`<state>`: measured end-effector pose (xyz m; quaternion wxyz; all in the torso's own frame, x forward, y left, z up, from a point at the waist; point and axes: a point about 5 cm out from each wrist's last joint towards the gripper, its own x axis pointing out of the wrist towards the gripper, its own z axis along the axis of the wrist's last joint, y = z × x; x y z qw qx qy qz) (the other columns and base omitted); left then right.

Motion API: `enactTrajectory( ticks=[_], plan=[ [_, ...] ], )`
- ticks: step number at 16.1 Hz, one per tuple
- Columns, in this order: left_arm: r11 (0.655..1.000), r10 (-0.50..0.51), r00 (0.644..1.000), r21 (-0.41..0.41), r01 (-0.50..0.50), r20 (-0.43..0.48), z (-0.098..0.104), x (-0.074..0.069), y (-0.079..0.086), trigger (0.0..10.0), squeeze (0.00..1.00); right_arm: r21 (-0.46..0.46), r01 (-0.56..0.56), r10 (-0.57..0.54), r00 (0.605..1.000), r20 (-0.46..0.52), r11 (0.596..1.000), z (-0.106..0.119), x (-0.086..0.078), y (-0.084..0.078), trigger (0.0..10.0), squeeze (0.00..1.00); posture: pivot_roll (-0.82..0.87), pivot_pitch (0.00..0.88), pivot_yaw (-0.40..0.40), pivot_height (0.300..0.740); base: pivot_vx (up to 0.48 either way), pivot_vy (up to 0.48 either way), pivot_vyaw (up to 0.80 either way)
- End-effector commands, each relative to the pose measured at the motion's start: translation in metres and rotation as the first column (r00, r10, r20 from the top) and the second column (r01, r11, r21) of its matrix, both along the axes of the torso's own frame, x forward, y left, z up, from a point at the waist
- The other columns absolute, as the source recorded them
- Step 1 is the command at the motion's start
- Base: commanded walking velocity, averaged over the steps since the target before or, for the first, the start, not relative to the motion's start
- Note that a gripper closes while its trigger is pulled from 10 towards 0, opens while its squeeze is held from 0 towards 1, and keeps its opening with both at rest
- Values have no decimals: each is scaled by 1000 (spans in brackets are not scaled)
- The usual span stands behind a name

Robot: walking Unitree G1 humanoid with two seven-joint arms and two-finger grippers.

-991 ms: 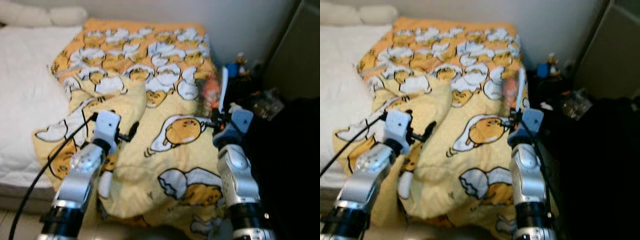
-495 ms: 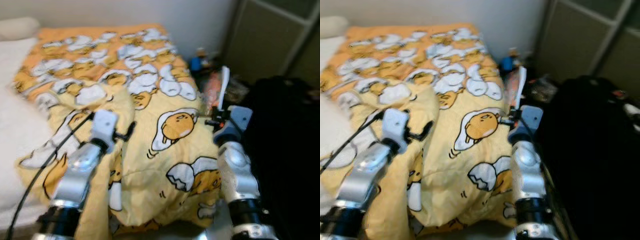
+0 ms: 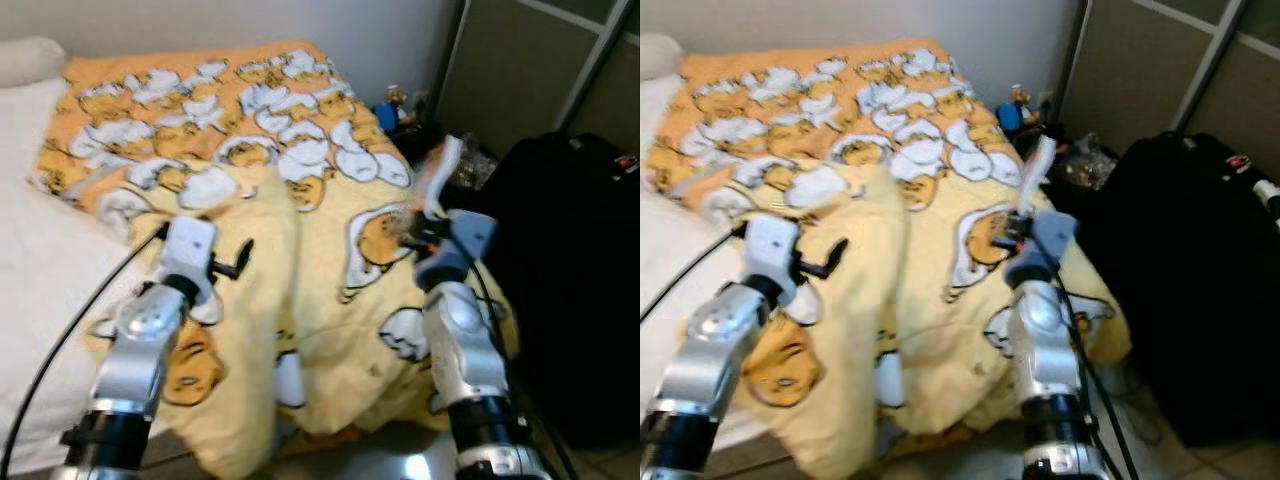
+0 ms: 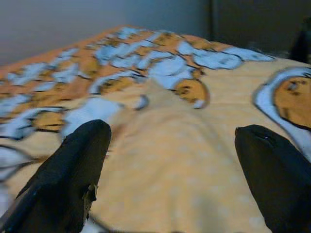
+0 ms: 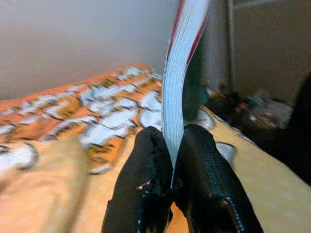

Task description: Clean up the room

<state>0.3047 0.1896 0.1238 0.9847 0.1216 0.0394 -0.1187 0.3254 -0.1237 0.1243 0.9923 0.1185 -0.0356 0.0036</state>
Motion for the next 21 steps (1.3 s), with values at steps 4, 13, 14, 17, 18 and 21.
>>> enactTrajectory(
  ticks=[4, 13, 14, 17, 18, 21],
  plan=[
    [1000, -7, 1000, -11, 7, -1, -1, -4, -8, 10000, 839, -20, 32, -30, 996, 82, 999, 16, 3, -13, 10000, 0, 76, 0, 6, 740, 0, 374, 0],
    [1000, -1, 1000, -10, 1, 1, 1, -3, -7, 10000, 843, -50, 41, -38, 997, 69, 998, 13, 2, -14, 10000, 0, 60, 0, 29, 740, 0, 375, 0],
    [1000, -1, 1000, -8, 1, 0, 1, -2, -7, 10000, 843, -50, 43, -40, 997, 67, 998, 12, 2, -14, 10000, 0, 57, 0, 30, 740, 0, 379, 0],
    [1000, -1, 1000, -21, 1, 1, 1, 0, -11, 10000, 843, -74, 18, -12, 997, 79, 997, 16, 2, -8, 10000, 0, 41, 0, 27, 740, 0, 375, 0],
    [1000, -2, 1000, -22, 2, 1, 1, 0, -11, 10000, 843, -91, 15, -8, 997, 82, 996, 17, 3, -7, 10000, 0, 37, 0, 28, 740, 0, 379, 0],
    [1000, 0, 1000, -29, 0, -1, -1, 2, -13, 10000, 843, -125, 11, 1, 996, 89, 992, 19, 5, -8, 10000, 0, 41, 0, 18, 740, 0, 377, 0]
  ],
)
